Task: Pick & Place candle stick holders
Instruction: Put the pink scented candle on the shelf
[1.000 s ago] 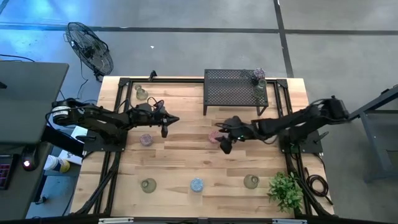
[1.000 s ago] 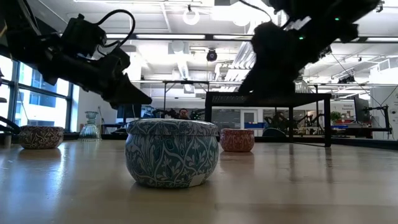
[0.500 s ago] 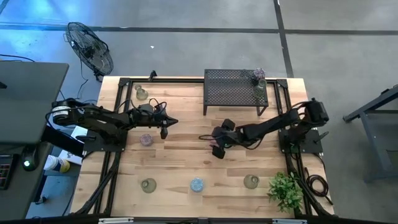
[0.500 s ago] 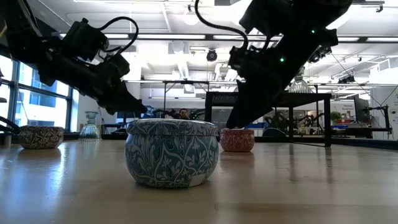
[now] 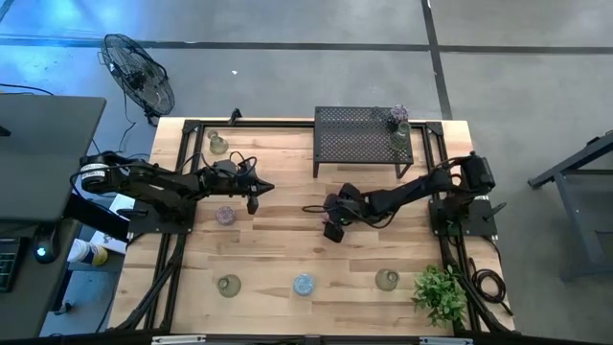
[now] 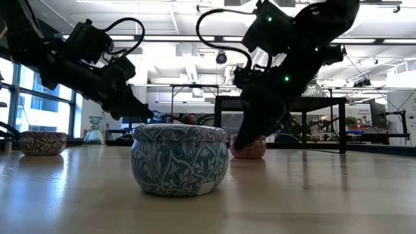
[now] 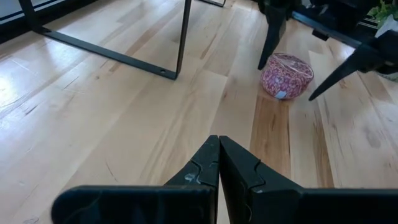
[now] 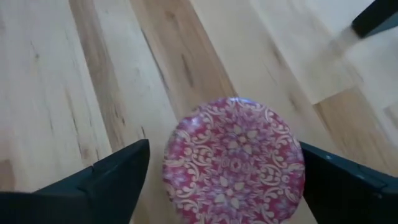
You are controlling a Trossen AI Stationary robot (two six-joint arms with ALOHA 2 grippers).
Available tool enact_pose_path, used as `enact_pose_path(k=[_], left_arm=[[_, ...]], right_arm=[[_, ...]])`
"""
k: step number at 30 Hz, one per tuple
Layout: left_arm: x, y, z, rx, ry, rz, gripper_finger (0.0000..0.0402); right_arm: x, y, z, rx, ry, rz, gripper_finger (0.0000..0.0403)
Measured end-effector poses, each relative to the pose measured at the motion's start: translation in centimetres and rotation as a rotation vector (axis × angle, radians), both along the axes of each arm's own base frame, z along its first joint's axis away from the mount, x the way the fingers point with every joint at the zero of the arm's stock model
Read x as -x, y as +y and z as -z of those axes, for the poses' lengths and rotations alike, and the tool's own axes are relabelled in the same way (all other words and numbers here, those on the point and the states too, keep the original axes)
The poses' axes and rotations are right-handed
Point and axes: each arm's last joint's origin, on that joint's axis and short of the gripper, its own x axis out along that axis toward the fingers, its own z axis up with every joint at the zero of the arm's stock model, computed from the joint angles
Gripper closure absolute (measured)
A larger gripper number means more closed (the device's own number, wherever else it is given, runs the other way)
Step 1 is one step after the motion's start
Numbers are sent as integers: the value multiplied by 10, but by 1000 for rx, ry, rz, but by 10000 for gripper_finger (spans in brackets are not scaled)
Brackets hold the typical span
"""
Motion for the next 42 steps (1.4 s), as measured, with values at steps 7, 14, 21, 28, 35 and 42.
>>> enact_pose_path(k=[7, 14, 21, 28, 35, 42], left_arm=[[0, 0, 0, -18, 3, 7, 399], [1, -1, 2, -5, 22, 29, 399], [0, -1, 0, -14, 5, 33, 399], [-1, -1, -1, -40, -5, 43, 399], [-2, 0, -4, -61, -38, 46, 399], [-2, -1, -5, -61, -45, 53, 399]], right_arm=[[0, -4, 0, -3, 8, 1, 112], [-5, 1, -27, -81, 18, -20, 118], [-17, -2, -129, -122, 27, 32, 115], [2, -61, -247, 22, 19, 263, 114], [50, -172, -280, 36, 26, 563, 113], [75, -234, -229, -67, 93, 658, 112]])
